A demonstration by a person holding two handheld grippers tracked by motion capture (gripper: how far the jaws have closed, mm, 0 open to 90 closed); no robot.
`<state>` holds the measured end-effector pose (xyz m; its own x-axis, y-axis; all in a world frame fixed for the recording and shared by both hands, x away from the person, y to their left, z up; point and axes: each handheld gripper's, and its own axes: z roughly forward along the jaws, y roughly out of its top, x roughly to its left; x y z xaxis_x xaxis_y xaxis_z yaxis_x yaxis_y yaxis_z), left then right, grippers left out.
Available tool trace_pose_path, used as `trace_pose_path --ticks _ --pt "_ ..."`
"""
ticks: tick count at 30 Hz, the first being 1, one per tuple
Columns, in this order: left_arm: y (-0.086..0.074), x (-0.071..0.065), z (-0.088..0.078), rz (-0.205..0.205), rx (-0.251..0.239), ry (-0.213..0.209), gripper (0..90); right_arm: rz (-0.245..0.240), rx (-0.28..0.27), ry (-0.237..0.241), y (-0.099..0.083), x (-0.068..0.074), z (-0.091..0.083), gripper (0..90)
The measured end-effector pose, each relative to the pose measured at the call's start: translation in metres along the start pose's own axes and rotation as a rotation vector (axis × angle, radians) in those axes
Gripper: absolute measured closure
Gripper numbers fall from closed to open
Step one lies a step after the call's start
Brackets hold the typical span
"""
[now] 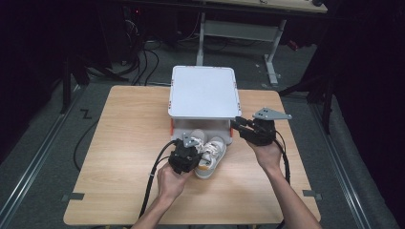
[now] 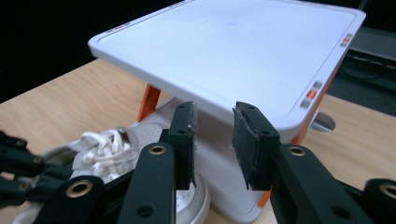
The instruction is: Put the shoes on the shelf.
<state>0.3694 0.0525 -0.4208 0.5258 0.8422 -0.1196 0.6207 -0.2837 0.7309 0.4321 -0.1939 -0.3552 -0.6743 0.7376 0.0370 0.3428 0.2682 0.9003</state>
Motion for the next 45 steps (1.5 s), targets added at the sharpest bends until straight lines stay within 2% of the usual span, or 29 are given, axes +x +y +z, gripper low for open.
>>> trace_pose_path --ticks 2,7,10,15,19,22,29,38,45 --pt "0.002 0.002 0.003 -0.005 0.003 -0.003 82.9 -0.015 -0.015 -0.02 0.004 -0.001 0.006 67.3" --pt "0.007 0.006 0.008 0.002 0.007 0.004 83.0 -0.041 -0.001 -0.079 0.012 -0.006 0.024 63.2" --pt "0.009 0.011 0.01 -0.014 0.01 0.005 83.0 -0.014 0.018 -0.089 0.017 -0.011 0.033 62.9" --pt "0.014 0.017 0.014 -0.016 0.004 0.033 82.9 0.018 0.024 -0.101 0.023 -0.016 0.044 61.0" --pt "0.018 0.022 0.02 -0.032 0.003 0.049 82.9 0.018 0.039 -0.117 0.024 -0.019 0.052 57.4" --pt "0.021 0.026 0.026 -0.051 -0.003 0.057 82.9 0.023 0.029 -0.113 0.024 -0.02 0.056 54.0" --pt "0.03 0.03 0.04 -0.057 -0.001 0.104 82.9 0.012 0.054 -0.102 0.027 -0.02 0.057 51.8" --pt "0.032 0.034 0.059 -0.13 -0.018 0.168 82.6 0.009 0.054 -0.106 0.027 -0.02 0.057 51.7" --pt "0.034 0.032 0.071 -0.135 -0.033 0.211 80.4 0.0 0.05 -0.106 0.027 -0.02 0.058 51.3"
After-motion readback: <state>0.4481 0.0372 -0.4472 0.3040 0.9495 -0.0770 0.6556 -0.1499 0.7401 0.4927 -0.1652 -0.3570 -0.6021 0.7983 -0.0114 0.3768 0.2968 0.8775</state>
